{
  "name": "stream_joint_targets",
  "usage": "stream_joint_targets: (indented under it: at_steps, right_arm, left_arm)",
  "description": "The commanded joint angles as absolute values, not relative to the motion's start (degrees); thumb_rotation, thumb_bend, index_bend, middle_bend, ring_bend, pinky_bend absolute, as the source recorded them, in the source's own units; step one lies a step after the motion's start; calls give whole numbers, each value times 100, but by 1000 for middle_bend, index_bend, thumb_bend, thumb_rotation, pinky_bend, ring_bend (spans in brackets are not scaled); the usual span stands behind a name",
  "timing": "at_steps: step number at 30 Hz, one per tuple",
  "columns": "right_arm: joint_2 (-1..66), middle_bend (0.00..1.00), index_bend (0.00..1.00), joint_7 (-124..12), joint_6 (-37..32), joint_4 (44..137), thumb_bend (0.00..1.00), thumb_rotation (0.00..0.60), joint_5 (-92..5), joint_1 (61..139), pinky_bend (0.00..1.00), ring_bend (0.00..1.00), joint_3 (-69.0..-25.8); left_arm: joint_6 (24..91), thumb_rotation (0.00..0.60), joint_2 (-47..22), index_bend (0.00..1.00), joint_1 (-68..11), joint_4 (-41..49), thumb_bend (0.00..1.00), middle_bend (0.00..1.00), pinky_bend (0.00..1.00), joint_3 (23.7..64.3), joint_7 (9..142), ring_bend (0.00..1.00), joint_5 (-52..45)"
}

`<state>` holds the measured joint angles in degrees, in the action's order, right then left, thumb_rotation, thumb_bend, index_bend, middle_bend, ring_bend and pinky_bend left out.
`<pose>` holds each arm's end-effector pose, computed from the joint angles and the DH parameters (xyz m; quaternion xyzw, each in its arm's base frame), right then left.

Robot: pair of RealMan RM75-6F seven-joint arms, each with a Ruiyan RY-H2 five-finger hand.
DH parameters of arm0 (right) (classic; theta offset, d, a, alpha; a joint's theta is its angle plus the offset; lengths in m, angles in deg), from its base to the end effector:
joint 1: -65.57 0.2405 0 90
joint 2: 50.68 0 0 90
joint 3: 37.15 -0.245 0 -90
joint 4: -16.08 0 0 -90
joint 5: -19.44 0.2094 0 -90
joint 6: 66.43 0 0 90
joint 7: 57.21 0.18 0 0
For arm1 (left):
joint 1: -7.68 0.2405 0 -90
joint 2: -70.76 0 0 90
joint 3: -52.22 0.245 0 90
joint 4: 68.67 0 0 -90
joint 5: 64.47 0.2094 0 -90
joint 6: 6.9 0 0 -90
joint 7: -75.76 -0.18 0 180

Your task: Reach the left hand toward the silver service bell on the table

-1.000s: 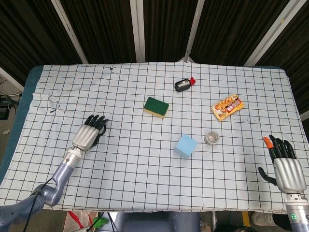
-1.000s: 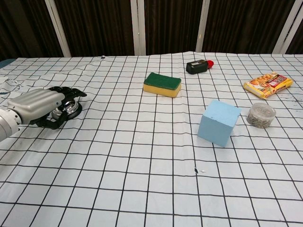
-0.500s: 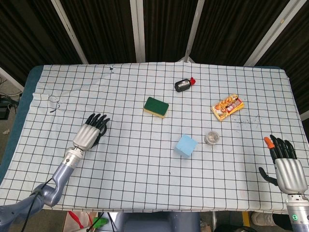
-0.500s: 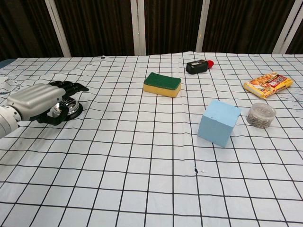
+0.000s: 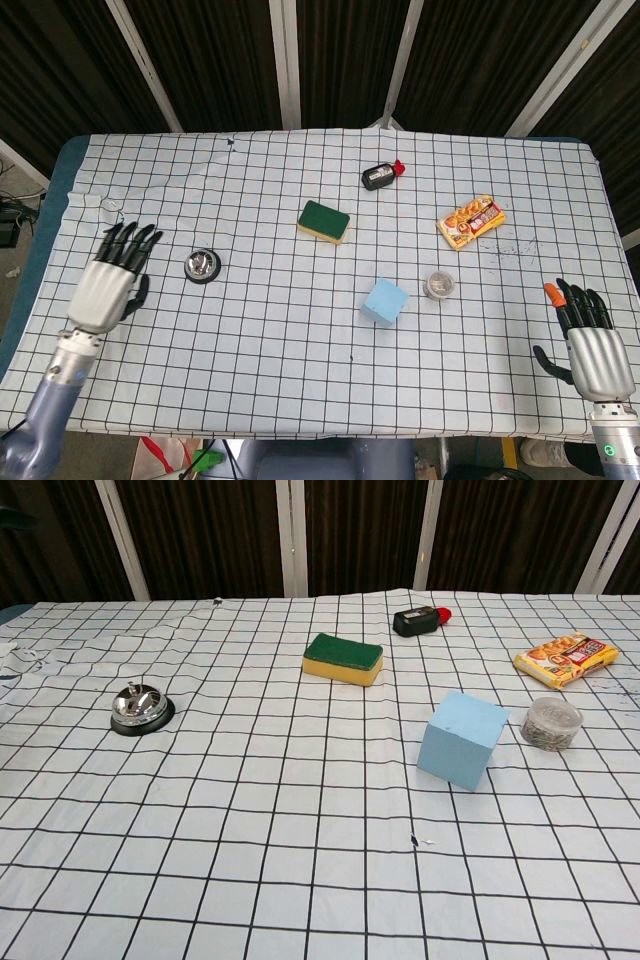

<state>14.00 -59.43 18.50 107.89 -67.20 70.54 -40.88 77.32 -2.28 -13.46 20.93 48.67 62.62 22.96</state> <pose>-0.2979 -0.2199 0.1538 0.6025 -0.3696 0.3853 0.5933 -0.2164 0.2902 0.1082 -0.6687 -0.2544 -0.4382 0.5442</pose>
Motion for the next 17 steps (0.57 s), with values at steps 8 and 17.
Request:
stream_joint_targets:
  at_steps: [8, 17]
  right_arm:
    - [1415, 0, 56, -6016, 1821, 10793, 305, 600, -6729, 7079, 0, 9, -4090]
    - [1438, 0, 56, -6039, 1774, 10768, 305, 600, -6694, 7107, 0, 9, -4105]
  left_arm:
    - [8355, 600, 595, 63, -115, 2547, 838, 35, 24, 5453, 6955, 0, 1890]
    - [8778, 600, 658, 62, 157, 2595, 836, 31, 24, 5392, 6973, 0, 2049]
